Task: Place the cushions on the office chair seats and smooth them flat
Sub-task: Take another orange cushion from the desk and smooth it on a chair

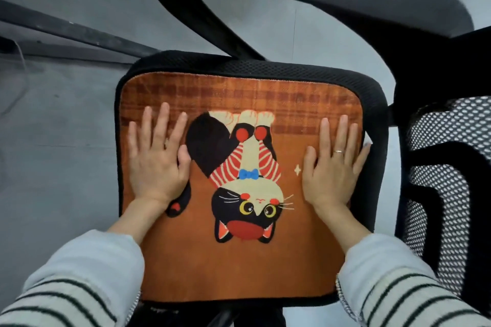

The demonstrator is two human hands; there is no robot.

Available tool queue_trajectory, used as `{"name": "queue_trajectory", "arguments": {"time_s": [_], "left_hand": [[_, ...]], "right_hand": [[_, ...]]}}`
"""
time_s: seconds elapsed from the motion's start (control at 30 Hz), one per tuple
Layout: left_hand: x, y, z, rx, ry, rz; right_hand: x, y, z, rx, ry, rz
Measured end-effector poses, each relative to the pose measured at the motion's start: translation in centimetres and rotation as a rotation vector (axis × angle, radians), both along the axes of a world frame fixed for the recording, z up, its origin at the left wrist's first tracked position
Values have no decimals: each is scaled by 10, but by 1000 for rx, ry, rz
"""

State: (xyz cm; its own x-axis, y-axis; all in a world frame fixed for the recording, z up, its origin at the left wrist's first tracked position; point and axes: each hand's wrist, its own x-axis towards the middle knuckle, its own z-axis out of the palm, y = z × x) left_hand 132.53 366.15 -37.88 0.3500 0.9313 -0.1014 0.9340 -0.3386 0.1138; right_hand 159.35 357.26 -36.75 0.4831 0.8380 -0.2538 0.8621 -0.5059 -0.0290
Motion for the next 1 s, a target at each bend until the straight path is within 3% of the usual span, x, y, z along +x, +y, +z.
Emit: {"name": "queue_trajectory", "arguments": {"time_s": [0.13, 0.23, 0.43, 0.6, 0.7, 0.8, 0.87, 1.0], "left_hand": [[1, 2, -3, 36, 2, -9], [5, -7, 10, -67, 14, 80], [11, -97, 17, -186, 82, 208], [20, -77, 6, -111, 70, 195], [34, -68, 8, -182, 43, 176], [25, -113, 18, -285, -18, 124], [34, -127, 20, -281, -16, 51], [34, -132, 9, -140, 28, 46]], "right_hand": [[1, 2, -4, 26, -16, 9], [-3, 3, 3, -1, 7, 2], [-48, -48, 9, -35, 65, 16], [-44, -33, -2, 24, -37, -2], [-49, -23, 4, -20, 42, -95], [-102, -55, 11, -87, 189, 164], [-110, -66, 9, -58, 144, 284], [-103, -70, -2, 1, 39, 323]]}}
